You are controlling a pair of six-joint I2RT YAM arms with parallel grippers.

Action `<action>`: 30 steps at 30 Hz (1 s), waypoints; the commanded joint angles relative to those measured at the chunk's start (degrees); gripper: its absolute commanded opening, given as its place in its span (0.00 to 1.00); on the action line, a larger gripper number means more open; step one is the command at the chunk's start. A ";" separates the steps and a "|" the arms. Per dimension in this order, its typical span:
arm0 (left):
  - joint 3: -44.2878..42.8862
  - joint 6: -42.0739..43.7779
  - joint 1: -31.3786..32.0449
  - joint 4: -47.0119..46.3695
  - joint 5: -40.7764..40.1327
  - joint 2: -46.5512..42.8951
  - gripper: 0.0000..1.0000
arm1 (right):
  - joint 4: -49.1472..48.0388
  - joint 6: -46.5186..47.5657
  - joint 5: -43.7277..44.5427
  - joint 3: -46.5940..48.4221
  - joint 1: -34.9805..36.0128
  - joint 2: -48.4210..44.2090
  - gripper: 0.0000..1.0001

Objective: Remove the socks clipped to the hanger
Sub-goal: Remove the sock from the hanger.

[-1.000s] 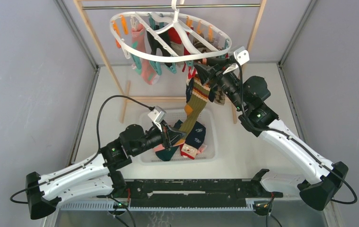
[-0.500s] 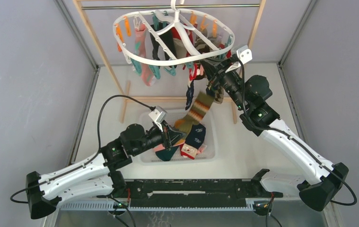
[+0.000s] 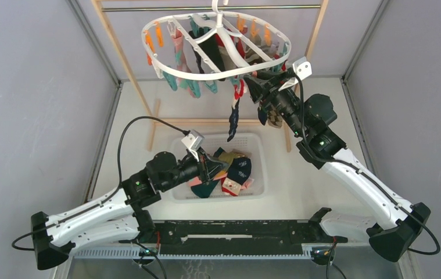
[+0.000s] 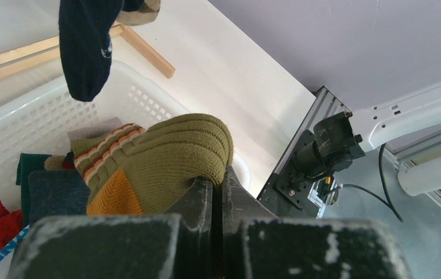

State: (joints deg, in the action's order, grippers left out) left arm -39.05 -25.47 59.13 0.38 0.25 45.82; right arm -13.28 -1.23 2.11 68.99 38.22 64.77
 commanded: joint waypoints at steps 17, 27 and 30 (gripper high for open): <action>4.30 -2.04 0.24 3.91 -9.24 -10.80 0.02 | 5.88 -8.58 2.02 -12.50 -0.34 -9.96 0.76; 10.02 -4.40 0.19 10.78 -17.44 -20.67 0.04 | 7.39 -13.96 3.21 -23.71 -0.33 -14.94 0.76; 11.59 -5.60 0.19 12.13 -18.96 -22.15 0.04 | 7.94 -15.19 2.59 -25.83 -0.20 -15.86 0.76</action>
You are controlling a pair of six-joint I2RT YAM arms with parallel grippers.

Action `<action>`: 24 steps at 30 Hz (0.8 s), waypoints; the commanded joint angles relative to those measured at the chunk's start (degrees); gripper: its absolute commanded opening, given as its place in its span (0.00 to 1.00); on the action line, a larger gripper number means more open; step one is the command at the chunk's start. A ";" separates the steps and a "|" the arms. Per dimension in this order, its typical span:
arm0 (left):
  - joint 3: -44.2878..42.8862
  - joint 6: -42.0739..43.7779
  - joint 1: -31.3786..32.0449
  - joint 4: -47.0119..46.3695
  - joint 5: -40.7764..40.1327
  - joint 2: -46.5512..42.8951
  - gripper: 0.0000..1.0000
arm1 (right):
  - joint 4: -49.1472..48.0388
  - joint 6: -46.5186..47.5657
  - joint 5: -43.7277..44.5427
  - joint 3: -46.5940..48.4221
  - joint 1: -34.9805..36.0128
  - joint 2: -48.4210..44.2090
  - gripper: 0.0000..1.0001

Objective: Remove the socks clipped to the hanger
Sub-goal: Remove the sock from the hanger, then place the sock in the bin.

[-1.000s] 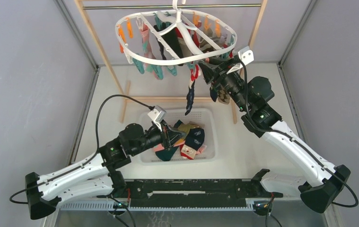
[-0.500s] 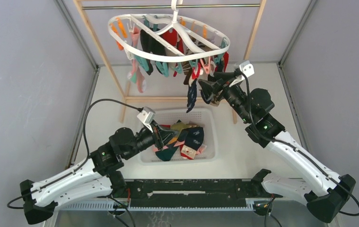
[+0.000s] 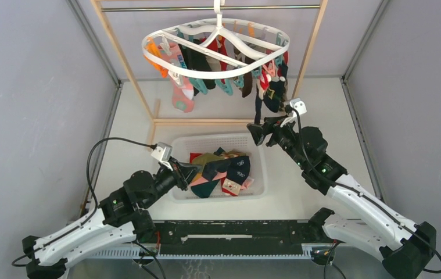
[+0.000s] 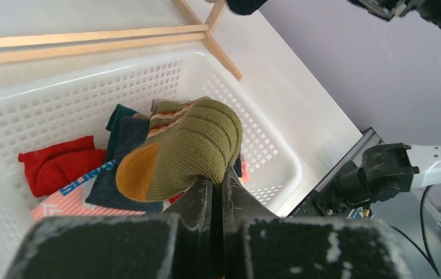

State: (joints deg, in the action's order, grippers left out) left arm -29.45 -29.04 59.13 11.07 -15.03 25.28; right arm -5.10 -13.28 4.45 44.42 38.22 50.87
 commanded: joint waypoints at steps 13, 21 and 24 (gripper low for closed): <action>7.95 -7.81 0.03 4.83 -9.06 -2.84 0.09 | 1.98 -4.86 0.73 -8.05 3.53 -3.85 0.76; 8.56 -8.64 -0.49 3.47 -9.47 2.88 0.15 | 2.31 -6.05 3.39 -11.20 7.64 -3.72 0.76; 9.07 -9.08 -0.76 2.63 -9.84 4.04 0.19 | 2.82 -6.30 4.03 -11.94 8.56 -4.09 0.76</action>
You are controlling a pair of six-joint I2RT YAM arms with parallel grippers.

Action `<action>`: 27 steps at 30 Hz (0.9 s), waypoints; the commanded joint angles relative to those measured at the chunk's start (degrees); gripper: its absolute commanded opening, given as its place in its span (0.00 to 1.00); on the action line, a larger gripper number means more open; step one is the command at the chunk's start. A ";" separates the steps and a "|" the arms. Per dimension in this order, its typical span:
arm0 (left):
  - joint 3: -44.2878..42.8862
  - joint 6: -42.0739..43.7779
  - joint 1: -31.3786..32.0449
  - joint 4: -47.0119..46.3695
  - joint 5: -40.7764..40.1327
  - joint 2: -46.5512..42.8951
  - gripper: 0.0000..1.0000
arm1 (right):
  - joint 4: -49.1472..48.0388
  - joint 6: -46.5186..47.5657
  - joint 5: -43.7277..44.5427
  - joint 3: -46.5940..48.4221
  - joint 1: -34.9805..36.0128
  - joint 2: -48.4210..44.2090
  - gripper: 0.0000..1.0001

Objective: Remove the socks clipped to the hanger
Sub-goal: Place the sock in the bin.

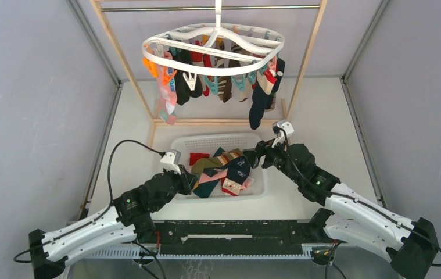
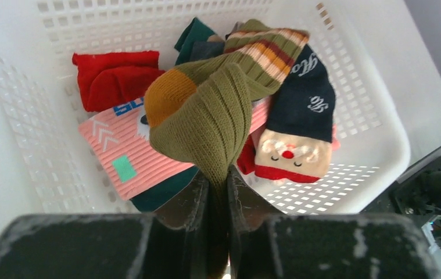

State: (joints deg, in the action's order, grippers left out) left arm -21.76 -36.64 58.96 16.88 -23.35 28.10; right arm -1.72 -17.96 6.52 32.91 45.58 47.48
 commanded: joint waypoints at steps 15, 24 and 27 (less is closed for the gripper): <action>2.82 -2.94 -2.65 -2.08 -1.61 2.41 0.60 | 1.34 -4.38 2.70 -6.58 1.97 -5.38 0.76; 2.83 -3.26 -3.23 -0.96 -1.84 1.72 0.92 | 3.26 -4.88 3.02 -8.72 1.98 -7.48 0.76; 2.09 -3.26 -3.23 -0.19 -2.25 1.75 1.00 | 3.71 -4.78 3.14 -9.04 1.97 -7.90 0.76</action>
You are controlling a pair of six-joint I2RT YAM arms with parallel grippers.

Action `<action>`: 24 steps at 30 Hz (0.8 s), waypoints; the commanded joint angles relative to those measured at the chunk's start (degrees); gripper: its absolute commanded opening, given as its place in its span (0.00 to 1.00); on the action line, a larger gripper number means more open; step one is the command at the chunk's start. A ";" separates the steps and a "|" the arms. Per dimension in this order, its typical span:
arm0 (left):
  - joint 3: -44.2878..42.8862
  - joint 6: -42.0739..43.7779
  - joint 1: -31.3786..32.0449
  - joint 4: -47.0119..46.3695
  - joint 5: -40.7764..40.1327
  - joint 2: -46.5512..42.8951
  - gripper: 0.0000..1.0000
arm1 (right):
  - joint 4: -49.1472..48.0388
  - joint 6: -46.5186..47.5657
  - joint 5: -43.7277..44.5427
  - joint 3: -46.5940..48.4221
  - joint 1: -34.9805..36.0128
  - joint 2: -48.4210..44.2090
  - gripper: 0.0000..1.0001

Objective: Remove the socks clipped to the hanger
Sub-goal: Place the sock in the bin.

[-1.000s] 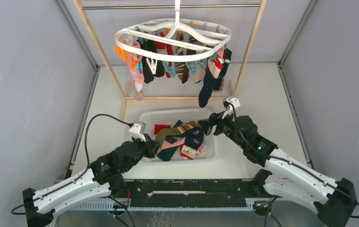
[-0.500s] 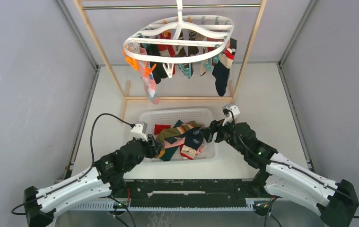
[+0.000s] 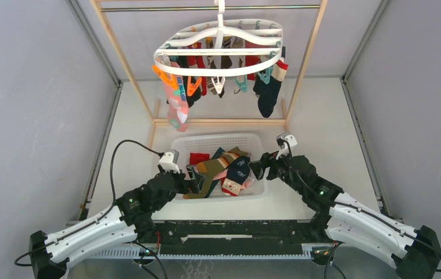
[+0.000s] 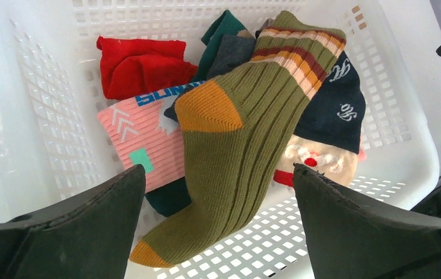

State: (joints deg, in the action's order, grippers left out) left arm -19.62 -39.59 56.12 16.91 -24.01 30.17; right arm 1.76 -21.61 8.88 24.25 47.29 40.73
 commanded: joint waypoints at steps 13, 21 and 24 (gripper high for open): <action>-3.18 0.31 -0.40 0.76 -1.33 -0.02 1.00 | 1.64 -1.08 0.73 -1.95 -0.88 -4.37 0.77; -4.61 0.38 -0.40 1.25 -0.69 -0.83 1.00 | 2.86 -1.47 -1.38 -2.54 -4.17 -7.92 0.77; -4.99 0.53 -0.40 1.29 -0.69 -1.09 1.00 | 2.72 -1.51 -2.74 -2.26 -6.42 -8.92 0.79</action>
State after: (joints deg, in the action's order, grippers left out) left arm -20.08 -39.55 56.05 18.00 -24.32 29.87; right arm 4.93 -22.15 7.97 21.65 43.07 33.30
